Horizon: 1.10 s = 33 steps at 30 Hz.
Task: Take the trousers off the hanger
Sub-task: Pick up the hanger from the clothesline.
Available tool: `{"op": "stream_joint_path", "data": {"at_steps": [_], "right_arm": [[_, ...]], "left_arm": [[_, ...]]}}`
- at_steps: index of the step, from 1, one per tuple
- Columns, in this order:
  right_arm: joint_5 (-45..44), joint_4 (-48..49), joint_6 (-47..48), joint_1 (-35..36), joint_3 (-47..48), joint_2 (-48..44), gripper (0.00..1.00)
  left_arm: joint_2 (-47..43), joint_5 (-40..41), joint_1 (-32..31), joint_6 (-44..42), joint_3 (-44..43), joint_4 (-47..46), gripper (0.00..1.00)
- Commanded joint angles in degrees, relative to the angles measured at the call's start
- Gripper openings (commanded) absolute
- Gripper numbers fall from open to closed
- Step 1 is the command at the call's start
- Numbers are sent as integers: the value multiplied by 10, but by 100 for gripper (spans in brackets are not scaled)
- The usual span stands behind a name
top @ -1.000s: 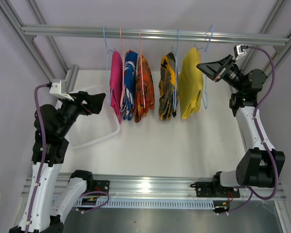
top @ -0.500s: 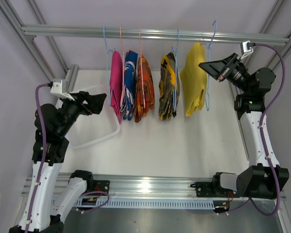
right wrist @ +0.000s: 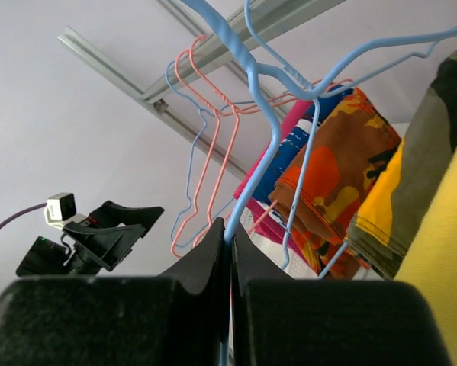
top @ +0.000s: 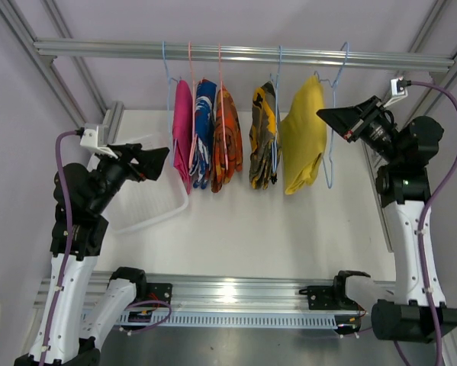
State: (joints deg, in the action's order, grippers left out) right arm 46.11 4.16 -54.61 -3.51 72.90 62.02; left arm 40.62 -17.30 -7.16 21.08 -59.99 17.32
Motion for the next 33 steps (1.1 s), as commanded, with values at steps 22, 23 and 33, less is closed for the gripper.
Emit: {"op": "stream_joint_path", "data": {"at_steps": [22,23,33], "right_arm": [[-261,-194,195,14,-80,-274,0],[-267,-195,189,14,-86,-281,0],[-356,-205,173,14,-125,-315,0]], "left_arm": [[3,74,-225,-71,-7,2,99],[3,77,-231,-74,-7,2,99],[29,166,-383,-87,31,-30,99]]}}
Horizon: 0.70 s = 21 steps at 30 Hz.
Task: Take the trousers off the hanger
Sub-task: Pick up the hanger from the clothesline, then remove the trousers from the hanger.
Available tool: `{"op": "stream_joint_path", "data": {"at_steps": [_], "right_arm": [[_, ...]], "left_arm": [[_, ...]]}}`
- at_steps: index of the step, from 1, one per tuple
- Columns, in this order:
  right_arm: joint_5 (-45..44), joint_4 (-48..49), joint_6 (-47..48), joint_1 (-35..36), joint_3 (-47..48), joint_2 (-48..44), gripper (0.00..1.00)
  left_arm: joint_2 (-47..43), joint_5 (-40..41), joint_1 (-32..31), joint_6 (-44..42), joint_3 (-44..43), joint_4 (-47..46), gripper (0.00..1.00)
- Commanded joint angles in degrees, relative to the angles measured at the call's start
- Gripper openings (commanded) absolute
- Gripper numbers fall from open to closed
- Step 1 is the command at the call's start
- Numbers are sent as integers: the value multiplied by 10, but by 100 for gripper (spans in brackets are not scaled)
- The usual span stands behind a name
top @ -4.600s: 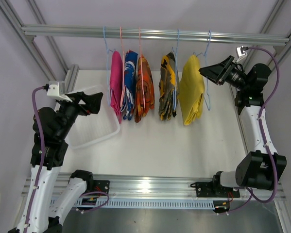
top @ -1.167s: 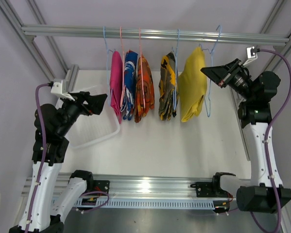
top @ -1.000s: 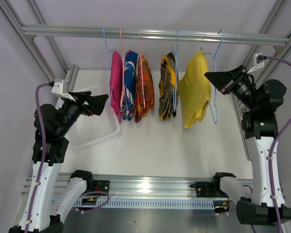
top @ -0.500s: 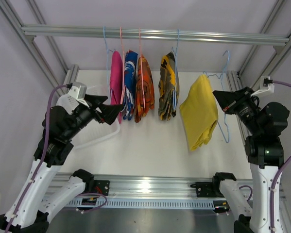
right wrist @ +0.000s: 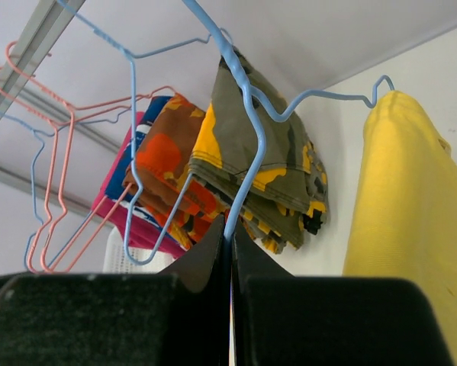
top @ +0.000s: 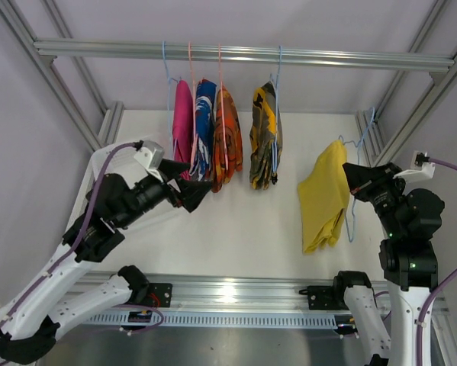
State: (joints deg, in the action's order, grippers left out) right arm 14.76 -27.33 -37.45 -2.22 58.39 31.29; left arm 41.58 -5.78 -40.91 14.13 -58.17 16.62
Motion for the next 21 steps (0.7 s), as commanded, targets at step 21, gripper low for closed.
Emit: {"op": "stream_joint_path", "data": {"at_steps": [21], "right_arm": [[-147,141,-37,63,11,77,0]], "left_arm": [[261,298,-273,-81,-67,-163,99]]}}
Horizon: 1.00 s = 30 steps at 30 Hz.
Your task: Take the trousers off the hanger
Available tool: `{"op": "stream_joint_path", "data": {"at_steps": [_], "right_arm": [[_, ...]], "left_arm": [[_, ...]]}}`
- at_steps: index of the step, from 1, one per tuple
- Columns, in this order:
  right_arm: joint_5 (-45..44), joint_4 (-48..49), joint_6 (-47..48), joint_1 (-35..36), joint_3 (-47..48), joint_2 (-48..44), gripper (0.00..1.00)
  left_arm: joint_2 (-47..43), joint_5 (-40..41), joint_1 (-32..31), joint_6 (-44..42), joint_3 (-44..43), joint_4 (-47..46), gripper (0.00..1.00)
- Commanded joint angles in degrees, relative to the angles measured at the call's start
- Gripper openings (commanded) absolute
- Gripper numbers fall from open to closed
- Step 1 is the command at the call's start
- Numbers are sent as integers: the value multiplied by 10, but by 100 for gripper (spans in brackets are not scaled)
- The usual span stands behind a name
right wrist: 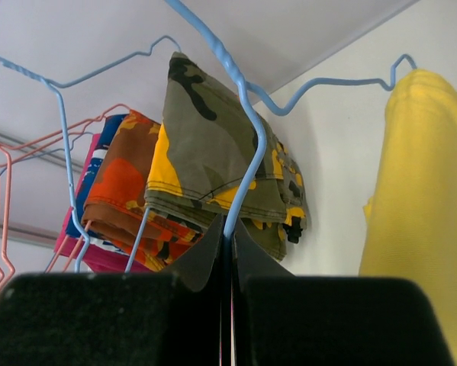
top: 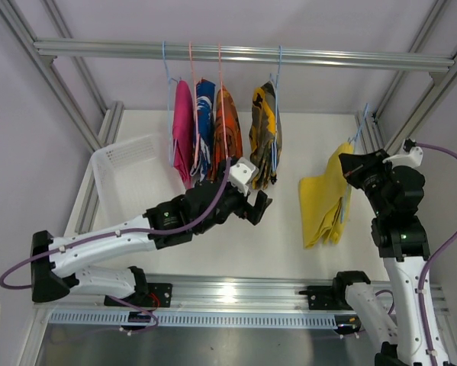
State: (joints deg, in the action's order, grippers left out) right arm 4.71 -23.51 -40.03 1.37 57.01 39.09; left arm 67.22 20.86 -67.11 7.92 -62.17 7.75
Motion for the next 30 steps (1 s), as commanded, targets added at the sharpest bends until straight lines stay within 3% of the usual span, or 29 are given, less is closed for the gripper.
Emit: {"op": "stream_joint_path", "data": {"at_steps": [1,7,11,19,30], "right_arm": [[-68,101,-11,38,27,5,0],[-185,124,-21,145,13,22,0],[-254,143,-17,212,6,30,0],[-286,130,4,227,20,17,0],[-289,104,27,228,-1,9,0]], "left_arm": [[13,33,-10,-16,-31,-74,99],[33,22,-14,17,-26,-104,99],[50,54,-58,-5,-28,-129,99],[92,82,-87,49,-20,-137,99],[146,123,-111,99,41,-221,99]]}}
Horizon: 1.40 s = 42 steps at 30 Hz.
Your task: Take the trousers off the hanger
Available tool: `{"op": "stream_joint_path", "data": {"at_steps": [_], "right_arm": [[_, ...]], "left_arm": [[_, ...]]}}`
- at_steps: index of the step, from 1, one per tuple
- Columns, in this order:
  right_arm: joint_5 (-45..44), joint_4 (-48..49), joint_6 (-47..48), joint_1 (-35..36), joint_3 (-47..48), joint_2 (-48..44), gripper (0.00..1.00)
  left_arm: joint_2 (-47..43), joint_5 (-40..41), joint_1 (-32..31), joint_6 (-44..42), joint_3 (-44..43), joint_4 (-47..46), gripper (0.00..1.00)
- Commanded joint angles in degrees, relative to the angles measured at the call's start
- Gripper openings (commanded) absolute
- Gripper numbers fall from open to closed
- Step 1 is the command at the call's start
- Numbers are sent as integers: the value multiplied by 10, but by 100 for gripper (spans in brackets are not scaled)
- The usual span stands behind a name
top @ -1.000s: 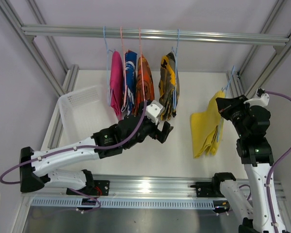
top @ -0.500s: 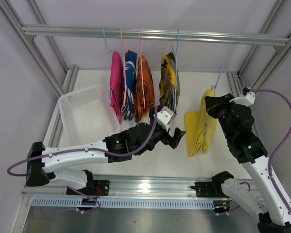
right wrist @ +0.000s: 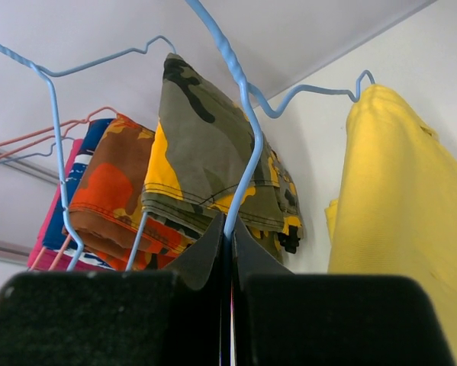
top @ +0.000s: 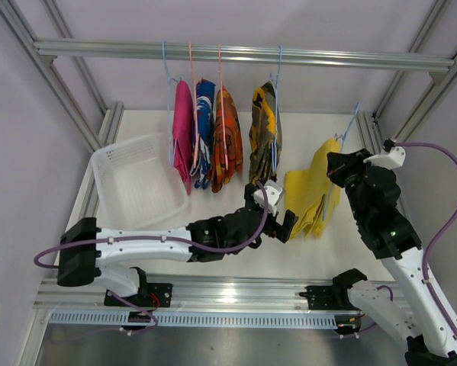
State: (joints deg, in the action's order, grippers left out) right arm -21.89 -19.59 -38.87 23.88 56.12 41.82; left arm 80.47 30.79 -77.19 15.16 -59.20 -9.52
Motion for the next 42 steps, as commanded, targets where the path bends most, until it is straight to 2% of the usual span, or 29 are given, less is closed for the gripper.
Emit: {"op": "stream_joint_path", "data": {"at_steps": [1,8,17,34,42], "right_arm": [[-20,63,18,2,6,-20,0],[-12,28,36,-1,-17,-36,0],[24,17,15,-17,-37,-59,0],[63,4,15,-21,-22,-58,0],[85,-4,26,-27,-8,-68,0]], "left_arm": [[22,23,-16,26,14,-61,99],[45,22,-33,52,24,-94,99],[111,-9,-43,66,3,-166,99],[221,-1,-49,41,-69,-206,99],[265,9,-34,36,-95,-193,99]]}}
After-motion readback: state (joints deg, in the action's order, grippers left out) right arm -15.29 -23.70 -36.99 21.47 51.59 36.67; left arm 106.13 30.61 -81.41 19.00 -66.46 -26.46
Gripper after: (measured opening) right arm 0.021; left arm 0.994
